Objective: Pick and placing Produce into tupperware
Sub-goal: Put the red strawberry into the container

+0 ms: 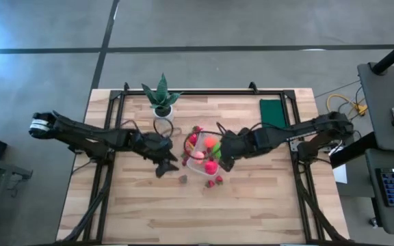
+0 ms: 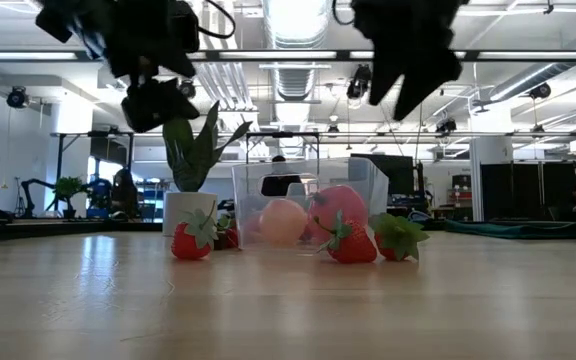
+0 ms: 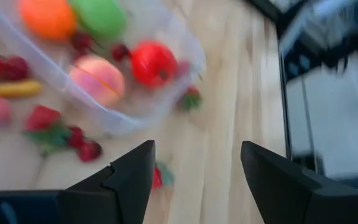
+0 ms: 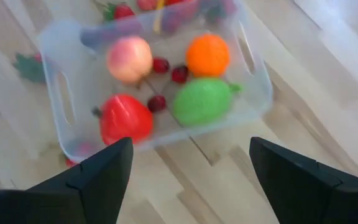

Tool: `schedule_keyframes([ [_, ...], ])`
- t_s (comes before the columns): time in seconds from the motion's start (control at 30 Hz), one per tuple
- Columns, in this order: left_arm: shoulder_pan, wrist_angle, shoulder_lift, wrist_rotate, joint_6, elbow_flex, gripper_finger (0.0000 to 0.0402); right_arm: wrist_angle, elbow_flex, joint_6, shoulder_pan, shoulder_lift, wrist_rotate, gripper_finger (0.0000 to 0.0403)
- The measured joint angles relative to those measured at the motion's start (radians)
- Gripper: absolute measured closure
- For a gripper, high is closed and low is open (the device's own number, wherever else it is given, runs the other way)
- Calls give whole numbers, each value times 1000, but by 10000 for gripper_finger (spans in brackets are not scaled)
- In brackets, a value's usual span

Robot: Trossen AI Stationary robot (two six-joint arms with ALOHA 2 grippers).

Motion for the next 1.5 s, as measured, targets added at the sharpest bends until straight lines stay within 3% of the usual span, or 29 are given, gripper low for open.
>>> schedule_keyframes([
  [0.17,-118,1,94,-16,126,2,178,-138,-4,119,75,-6,54,86],
  [0.3,-182,24,191,-98,159,5,178,-189,-15,206,118,-7,68,88],
  [0.63,-193,147,373,-169,217,16,178,-190,-15,293,170,-36,69,94],
  [1.03,-193,149,417,-344,233,26,178,-198,-15,372,203,-57,102,99],
  [1.5,-193,233,485,-347,233,40,178,-223,-18,368,203,-57,124,97],
])
